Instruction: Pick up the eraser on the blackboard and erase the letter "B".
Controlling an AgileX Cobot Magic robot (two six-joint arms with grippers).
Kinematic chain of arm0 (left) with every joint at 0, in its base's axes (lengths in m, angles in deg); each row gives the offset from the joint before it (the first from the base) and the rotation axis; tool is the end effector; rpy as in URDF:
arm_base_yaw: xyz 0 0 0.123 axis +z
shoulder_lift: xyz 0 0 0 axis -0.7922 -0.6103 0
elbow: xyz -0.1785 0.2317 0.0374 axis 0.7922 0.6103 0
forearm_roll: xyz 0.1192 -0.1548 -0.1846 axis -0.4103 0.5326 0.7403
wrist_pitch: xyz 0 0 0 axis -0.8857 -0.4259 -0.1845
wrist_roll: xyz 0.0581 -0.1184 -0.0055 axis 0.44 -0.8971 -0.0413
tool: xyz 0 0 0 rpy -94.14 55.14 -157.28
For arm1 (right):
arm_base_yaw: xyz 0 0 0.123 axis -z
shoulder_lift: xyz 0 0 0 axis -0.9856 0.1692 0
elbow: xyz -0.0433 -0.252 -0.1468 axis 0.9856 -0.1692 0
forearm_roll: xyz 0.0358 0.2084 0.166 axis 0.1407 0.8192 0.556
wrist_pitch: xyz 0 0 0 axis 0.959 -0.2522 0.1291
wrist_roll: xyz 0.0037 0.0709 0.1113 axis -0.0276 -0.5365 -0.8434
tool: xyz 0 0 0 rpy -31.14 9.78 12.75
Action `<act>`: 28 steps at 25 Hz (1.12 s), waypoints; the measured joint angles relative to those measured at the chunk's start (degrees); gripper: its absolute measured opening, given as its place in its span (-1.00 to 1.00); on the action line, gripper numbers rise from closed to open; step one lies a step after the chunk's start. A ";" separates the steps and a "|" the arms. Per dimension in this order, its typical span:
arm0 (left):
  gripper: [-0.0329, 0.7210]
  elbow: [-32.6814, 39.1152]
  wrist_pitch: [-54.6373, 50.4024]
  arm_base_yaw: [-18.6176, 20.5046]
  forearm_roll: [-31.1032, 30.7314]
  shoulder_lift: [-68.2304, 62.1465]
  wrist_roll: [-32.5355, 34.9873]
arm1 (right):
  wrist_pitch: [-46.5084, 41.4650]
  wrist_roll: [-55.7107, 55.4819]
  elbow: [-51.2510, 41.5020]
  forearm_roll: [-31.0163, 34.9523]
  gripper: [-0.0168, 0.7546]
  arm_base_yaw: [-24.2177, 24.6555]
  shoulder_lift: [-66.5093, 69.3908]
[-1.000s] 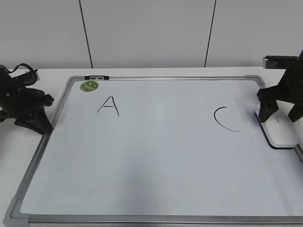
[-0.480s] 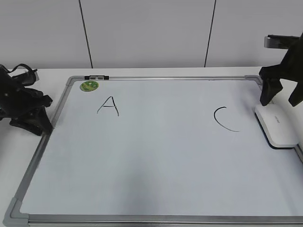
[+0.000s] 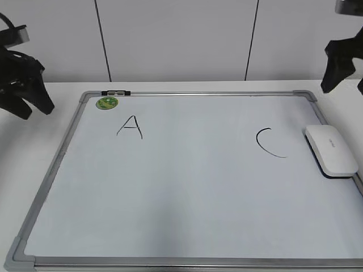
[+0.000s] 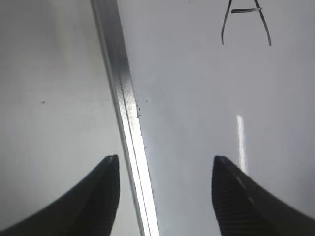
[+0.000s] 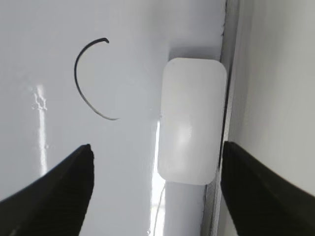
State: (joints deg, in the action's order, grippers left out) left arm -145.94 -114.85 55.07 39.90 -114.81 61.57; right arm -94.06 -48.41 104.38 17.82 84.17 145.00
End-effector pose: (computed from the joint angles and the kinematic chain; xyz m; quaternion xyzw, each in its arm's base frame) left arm 0.4357 -0.0296 0.1944 0.0470 0.9785 -0.1867 0.0740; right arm 0.4245 -0.0098 0.2512 -0.0282 0.9901 0.0616 0.1230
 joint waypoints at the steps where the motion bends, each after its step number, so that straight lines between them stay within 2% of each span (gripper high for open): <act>1: 0.24 -0.14 -0.45 0.00 -0.96 0.93 -1.15 | 0.01 0.00 0.00 0.26 0.59 0.00 -1.48; 5: 0.20 -0.14 -1.17 -0.36 -5.12 6.08 -5.86 | -0.42 0.14 0.00 0.74 0.59 0.00 -6.34; 14: 0.16 2.36 -2.00 -3.11 -9.62 23.56 -9.00 | -1.09 0.14 -5.54 1.31 0.59 0.00 -20.58; 22: 0.16 14.79 -2.79 -3.47 -10.47 40.51 -10.59 | -1.50 -0.13 -18.65 1.31 0.59 0.00 -36.12; 28: 0.16 26.97 -3.14 -6.77 -10.49 52.32 -10.82 | -1.54 -2.18 -28.81 1.31 0.58 0.00 -46.89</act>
State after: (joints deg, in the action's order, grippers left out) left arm -118.97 -117.99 48.30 29.41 -62.49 50.75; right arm -95.60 -50.59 75.57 19.13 84.17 98.11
